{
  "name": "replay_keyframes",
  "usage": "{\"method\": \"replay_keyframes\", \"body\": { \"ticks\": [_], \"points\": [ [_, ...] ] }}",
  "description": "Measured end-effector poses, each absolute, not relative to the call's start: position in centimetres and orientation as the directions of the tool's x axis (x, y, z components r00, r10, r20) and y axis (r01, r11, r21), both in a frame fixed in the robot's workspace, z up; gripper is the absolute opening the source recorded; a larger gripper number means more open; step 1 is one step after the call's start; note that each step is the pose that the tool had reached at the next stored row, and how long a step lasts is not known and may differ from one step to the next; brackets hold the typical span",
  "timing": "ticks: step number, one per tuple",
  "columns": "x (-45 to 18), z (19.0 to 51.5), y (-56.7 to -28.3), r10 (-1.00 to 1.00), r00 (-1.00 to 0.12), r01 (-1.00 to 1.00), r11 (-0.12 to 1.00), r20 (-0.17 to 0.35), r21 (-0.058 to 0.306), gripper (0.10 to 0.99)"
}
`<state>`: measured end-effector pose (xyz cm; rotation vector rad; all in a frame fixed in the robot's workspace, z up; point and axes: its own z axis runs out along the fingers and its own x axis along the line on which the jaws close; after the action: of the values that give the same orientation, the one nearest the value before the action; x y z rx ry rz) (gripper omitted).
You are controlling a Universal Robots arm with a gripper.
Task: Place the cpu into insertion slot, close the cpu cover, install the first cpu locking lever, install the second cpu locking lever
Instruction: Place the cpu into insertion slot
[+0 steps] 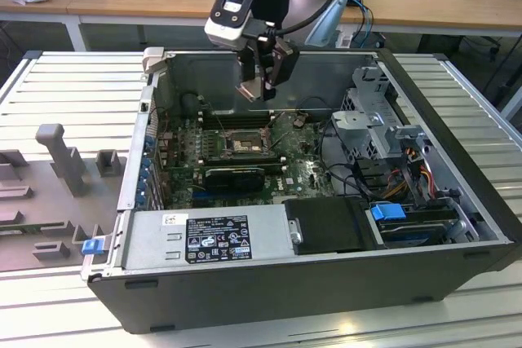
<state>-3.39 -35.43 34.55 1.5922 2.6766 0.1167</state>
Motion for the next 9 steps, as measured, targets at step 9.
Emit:
{"method": "replay_keyframes", "body": {
  "ticks": [9],
  "points": [
    [-3.42,34.24,-35.43,0.935,-0.354,0.933,0.352,0.017,0.077,0.541]
  ]
}}
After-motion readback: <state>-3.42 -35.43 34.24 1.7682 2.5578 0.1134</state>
